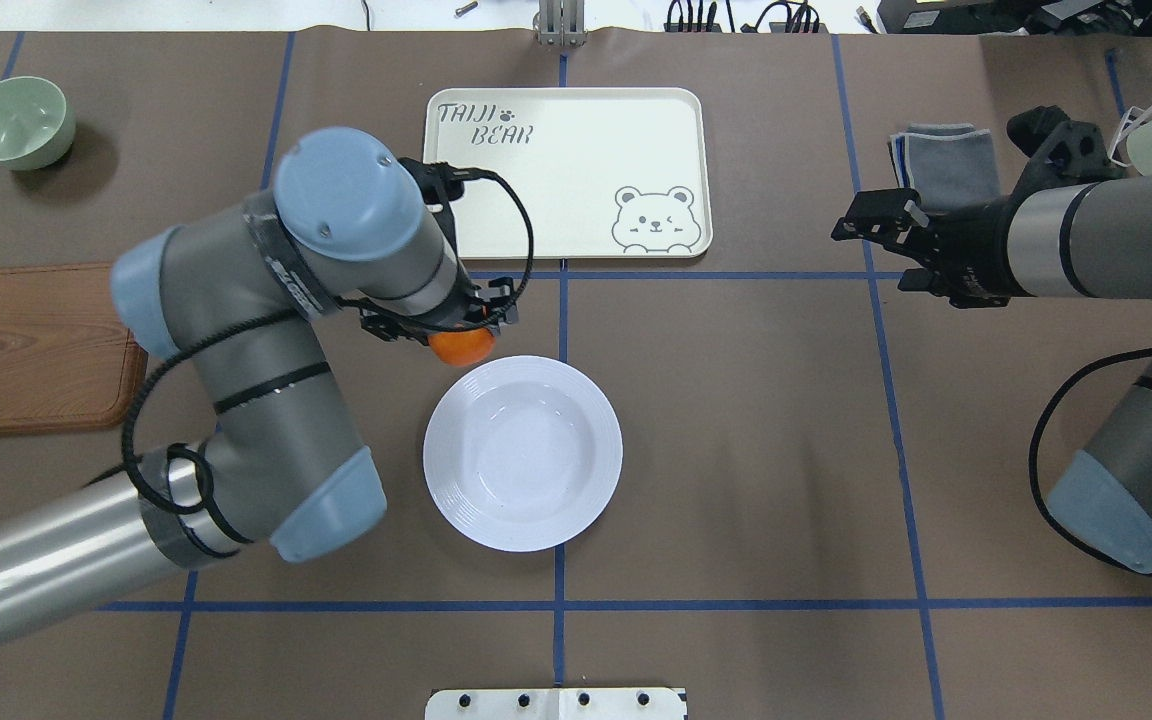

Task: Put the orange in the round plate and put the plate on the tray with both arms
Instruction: 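Carry the orange with the left gripper over the white plate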

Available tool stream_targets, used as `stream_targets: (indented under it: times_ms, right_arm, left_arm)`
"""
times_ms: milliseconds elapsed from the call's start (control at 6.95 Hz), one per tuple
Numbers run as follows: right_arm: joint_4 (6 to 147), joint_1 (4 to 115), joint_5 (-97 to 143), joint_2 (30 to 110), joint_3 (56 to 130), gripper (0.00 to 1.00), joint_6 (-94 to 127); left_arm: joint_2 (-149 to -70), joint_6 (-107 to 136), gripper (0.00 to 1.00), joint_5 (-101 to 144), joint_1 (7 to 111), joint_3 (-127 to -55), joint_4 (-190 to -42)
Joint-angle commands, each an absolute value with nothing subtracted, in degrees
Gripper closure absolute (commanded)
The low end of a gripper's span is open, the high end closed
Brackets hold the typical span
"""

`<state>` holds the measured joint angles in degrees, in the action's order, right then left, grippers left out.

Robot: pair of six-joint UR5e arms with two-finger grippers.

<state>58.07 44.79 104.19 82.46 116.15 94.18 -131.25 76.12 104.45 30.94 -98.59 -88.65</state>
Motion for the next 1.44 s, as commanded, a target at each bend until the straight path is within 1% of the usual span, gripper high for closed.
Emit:
stream_targets:
  times_ms: [0,431,575,719,863,1150,1294]
  right_arm:
    - [58.0,43.2,101.8,81.8,116.2,0.01,95.7]
    - [58.0,43.0,101.8,81.8,116.1,0.00,95.7]
    - [58.0,42.6,101.8,81.8,116.1,0.00,95.7]
    - [58.0,42.3,101.8,81.8,116.1,0.00,95.8]
    - [58.0,42.1,101.8,81.8,116.1,0.00,95.7]
    - [58.0,41.9,101.8,81.7,116.0,0.00,95.6]
    - [58.0,41.7,101.7,81.0,116.0,0.00,95.6]
  left_arm:
    - [-133.0,81.0,1.00,95.2,22.2,-95.3,-88.6]
    - [-133.2,81.6,1.00,94.0,19.0,-94.2,-89.0]
    - [-133.2,81.4,0.73,94.0,19.0,-94.0,-89.1]
    - [-133.2,81.2,0.41,94.0,19.0,-93.7,-89.2]
    - [-133.2,80.8,0.05,92.6,19.0,-93.4,-89.4]
    - [-133.0,80.6,0.02,91.8,18.7,-94.0,-89.8]
    - [-132.8,78.2,0.02,92.8,19.1,-98.8,-89.4]
